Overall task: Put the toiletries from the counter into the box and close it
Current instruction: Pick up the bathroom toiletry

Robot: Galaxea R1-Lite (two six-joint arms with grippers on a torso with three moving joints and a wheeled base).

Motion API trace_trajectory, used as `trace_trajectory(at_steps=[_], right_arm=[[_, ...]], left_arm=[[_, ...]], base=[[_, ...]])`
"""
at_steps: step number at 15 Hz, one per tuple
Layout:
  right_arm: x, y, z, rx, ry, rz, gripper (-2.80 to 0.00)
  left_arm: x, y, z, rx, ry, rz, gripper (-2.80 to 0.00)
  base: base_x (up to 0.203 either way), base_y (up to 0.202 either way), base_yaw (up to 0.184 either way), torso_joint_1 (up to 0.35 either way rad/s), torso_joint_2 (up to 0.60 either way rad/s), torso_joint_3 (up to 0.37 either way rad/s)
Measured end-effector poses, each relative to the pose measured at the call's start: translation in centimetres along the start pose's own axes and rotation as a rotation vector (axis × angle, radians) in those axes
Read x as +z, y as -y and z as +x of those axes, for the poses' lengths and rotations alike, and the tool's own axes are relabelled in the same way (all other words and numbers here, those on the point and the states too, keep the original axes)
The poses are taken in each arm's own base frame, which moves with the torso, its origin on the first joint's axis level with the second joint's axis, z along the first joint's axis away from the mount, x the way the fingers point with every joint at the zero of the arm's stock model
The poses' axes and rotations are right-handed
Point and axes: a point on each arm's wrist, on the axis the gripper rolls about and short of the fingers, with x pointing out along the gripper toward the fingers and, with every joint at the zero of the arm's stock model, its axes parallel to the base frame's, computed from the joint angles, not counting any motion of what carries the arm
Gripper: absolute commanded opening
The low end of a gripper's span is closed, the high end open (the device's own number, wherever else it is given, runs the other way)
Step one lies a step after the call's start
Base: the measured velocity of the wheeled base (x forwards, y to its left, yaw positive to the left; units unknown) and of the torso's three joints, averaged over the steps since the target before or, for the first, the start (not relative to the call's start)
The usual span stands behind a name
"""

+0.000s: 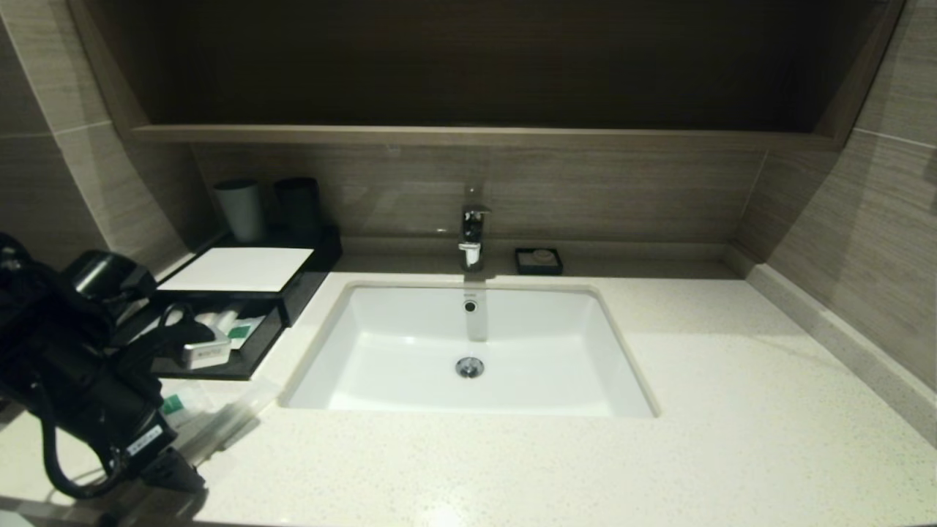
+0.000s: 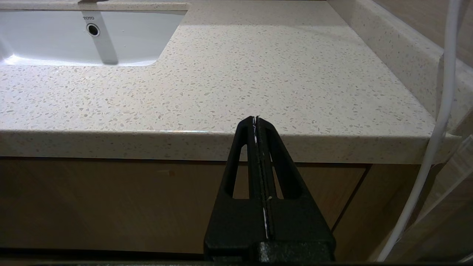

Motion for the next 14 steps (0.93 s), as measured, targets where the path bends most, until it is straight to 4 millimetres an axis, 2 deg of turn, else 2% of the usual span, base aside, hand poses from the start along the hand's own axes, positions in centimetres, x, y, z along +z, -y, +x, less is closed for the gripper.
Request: trace_trajectory(at_steps=[14], right_arm=[[0.0, 0.0, 0.0, 0.0, 0.0, 0.0, -2.8]], left_arm=[[-0.15, 0.23, 0.29, 0.012, -0.032, 0.002, 0.0]], base=[[0.0, 0.0, 0.0, 0.0, 0.0, 0.0]])
